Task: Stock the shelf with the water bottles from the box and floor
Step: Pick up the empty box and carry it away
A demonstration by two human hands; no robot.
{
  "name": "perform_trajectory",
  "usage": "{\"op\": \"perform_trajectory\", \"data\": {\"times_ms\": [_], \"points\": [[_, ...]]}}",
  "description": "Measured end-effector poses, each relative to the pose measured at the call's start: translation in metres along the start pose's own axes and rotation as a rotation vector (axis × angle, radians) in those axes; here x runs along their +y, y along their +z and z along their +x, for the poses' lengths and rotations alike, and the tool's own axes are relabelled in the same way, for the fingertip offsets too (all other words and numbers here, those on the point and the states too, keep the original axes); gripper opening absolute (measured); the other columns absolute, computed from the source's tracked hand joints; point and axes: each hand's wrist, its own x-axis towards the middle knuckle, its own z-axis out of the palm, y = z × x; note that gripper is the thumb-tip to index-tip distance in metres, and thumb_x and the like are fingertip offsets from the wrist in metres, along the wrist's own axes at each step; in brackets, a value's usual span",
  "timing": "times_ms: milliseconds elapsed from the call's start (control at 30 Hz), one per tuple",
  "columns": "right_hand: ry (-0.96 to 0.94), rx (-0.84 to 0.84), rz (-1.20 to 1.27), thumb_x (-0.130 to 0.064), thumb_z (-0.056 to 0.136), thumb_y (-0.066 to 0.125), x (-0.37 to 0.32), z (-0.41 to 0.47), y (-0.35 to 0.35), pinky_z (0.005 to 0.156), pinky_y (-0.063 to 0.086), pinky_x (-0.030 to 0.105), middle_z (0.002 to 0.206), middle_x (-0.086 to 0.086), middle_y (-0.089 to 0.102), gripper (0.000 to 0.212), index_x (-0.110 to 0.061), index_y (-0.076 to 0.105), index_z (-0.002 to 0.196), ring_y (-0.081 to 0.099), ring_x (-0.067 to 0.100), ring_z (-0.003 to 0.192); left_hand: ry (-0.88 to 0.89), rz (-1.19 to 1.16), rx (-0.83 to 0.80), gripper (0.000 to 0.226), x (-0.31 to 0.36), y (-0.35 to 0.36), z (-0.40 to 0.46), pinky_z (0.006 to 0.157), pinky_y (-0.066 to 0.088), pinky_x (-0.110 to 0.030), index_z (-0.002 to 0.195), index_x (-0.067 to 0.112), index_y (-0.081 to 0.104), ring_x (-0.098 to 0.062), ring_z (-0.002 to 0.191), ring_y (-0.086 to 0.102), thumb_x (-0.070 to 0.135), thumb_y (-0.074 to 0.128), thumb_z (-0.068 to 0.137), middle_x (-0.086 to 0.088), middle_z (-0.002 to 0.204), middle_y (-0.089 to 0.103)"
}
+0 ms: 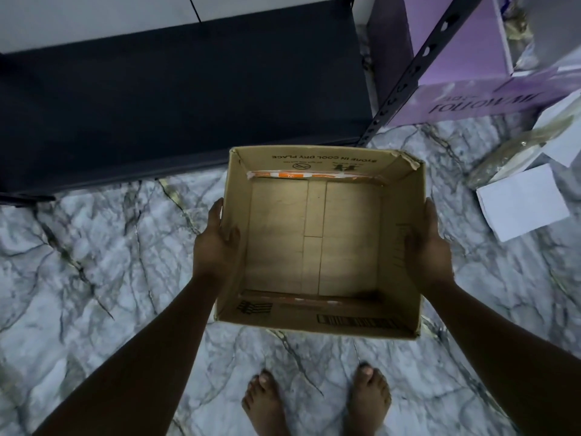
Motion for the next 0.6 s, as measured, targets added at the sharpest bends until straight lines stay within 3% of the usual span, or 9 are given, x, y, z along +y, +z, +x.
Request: {"op": "perform_trajectory", "data": {"times_ms": [67, 133, 433, 600], "points": [[0.019, 0.009, -0.001, -0.010, 0.101, 0.041, 0.001, 0.001, 0.000, 0.048, 0.030, 0.021, 0.070, 0.009, 0.051, 0.059, -0.014, 0.015, 0.154, 0.044, 0.016, 0.051, -0.051, 0.024, 0.017, 0.053, -0.002, 0.003, 0.001, 0.058, 0.038, -0.022, 0.150, 0.024, 0.027, -0.009, 0.066, 0.054, 0.017, 0.044, 0.100, 0.000, 0.093, 0.061], [0.021, 0.004, -0.004, -0.012, 0.101, 0.041, 0.004, 0.001, 0.001, 0.048, 0.031, 0.024, 0.069, 0.011, 0.052, 0.059, -0.016, 0.015, 0.154, 0.045, 0.021, 0.052, -0.094, 0.024, 0.043, 0.053, -0.002, 0.004, 0.001, 0.061, 0.041, -0.027, 0.149, 0.025, 0.029, -0.011, 0.064, 0.053, 0.013, 0.040, 0.099, -0.002, 0.087, 0.060], [-0.051, 0.004, 0.008, -0.005, 0.098, 0.043, -0.003, -0.010, -0.012, 0.053, 0.031, 0.030, 0.073, 0.019, 0.059, 0.064, -0.020, 0.016, 0.154, 0.042, 0.022, 0.052, -0.119, 0.044, 0.119, 0.052, 0.004, -0.012, -0.018, 0.071, 0.055, -0.044, 0.148, 0.024, 0.035, -0.030, 0.074, 0.062, 0.013, 0.043, 0.098, -0.015, 0.087, 0.067], [-0.082, -0.025, -0.013, -0.004, 0.097, 0.045, -0.028, -0.031, -0.041, 0.058, 0.033, 0.033, 0.079, 0.027, 0.063, 0.064, -0.019, 0.019, 0.154, 0.052, 0.032, 0.060, -0.146, 0.017, 0.127, 0.050, 0.015, -0.044, -0.043, 0.074, 0.054, -0.040, 0.147, 0.025, 0.037, -0.029, 0.082, 0.065, 0.018, 0.046, 0.099, -0.013, 0.099, 0.070]]}}
